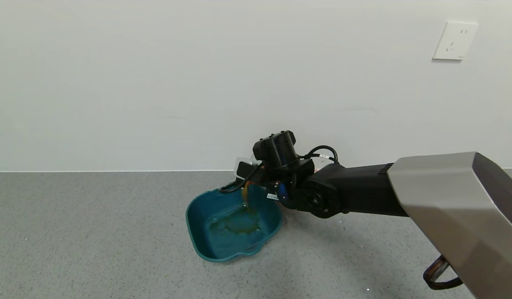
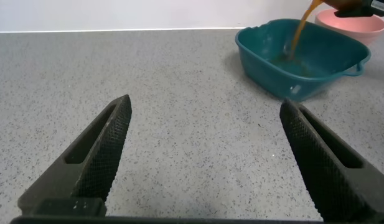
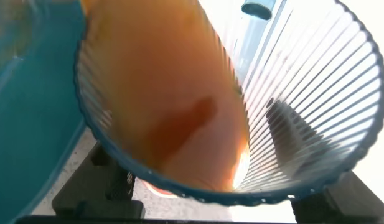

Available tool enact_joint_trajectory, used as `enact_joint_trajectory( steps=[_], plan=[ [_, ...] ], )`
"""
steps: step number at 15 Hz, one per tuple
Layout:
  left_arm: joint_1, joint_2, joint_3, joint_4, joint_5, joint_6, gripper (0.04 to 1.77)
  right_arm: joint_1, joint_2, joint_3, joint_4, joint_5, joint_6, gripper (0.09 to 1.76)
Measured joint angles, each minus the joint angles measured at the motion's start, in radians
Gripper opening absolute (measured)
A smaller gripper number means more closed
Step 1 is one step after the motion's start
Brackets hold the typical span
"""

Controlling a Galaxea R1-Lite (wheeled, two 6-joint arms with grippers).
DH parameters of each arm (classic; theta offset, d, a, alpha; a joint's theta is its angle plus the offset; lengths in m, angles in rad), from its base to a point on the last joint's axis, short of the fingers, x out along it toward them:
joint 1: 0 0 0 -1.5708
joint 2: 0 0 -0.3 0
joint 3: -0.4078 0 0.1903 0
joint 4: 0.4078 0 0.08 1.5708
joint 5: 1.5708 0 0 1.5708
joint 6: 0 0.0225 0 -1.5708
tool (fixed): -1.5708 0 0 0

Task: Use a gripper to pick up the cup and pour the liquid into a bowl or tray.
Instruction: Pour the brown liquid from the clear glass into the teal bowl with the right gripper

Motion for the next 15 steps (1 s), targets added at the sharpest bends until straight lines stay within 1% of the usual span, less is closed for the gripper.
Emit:
enact_joint_trajectory(
  steps=[6, 9, 15],
  plan=[
    [0.0, 0.0, 0.0, 0.0, 0.0, 0.0, 1.72, 0.008, 0.001, 0.001, 0.0, -0.014, -0.06, 1.35],
    [0.0, 0.0, 0.0, 0.0, 0.0, 0.0, 1.72, 0.018, 0.002, 0.003, -0.001, -0.044, -0.103, 1.34],
    [0.0, 0.0, 0.0, 0.0, 0.0, 0.0, 1.72, 0.026, 0.005, 0.009, -0.001, -0.045, -0.191, 1.34]
  ],
)
